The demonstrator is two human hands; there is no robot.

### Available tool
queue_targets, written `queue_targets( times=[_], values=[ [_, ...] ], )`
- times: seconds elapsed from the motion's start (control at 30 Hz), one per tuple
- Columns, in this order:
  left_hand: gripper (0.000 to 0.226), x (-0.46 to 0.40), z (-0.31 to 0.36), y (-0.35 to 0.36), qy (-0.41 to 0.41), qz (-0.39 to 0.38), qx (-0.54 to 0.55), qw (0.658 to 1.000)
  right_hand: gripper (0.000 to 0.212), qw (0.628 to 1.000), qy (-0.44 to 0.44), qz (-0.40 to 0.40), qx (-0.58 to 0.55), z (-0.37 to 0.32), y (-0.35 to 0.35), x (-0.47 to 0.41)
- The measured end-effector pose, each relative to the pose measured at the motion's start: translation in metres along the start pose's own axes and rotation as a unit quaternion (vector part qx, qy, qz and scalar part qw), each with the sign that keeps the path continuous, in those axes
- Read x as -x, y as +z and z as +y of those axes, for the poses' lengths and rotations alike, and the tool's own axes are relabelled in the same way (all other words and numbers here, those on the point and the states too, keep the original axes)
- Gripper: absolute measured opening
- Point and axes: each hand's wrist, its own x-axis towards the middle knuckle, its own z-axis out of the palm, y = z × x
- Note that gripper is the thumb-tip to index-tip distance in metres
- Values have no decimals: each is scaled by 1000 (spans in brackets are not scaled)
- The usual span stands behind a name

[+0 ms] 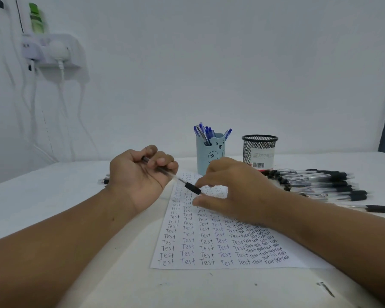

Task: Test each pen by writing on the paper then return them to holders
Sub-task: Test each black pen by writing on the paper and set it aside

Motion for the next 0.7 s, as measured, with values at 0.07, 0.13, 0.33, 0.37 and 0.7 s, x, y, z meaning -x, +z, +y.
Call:
queue_targets(
  times=[0.07, 0.13, 0.33, 0.37, 0.7],
  values=[
    [10, 2, 0, 2, -13, -10, 2, 1000, 37, 1000, -19, 19, 4, -1, 3, -2],
    [15, 2, 1, 1, -19, 8, -22, 1000, 21, 999, -3, 34, 5, 3, 2, -4],
    [21, -5, 4, -17, 68, 45, -461, 884, 9, 974, 165, 81, -134, 28, -6, 5],
    [22, -4, 3, -21, 61, 21, -543, 837, 10, 966, 190, 87, -154, 31, -8, 7],
    [17, 8, -1, -19, -13, -74, -786, 613, 28, 849, 314, 7, -425, 31, -16, 11]
  ],
)
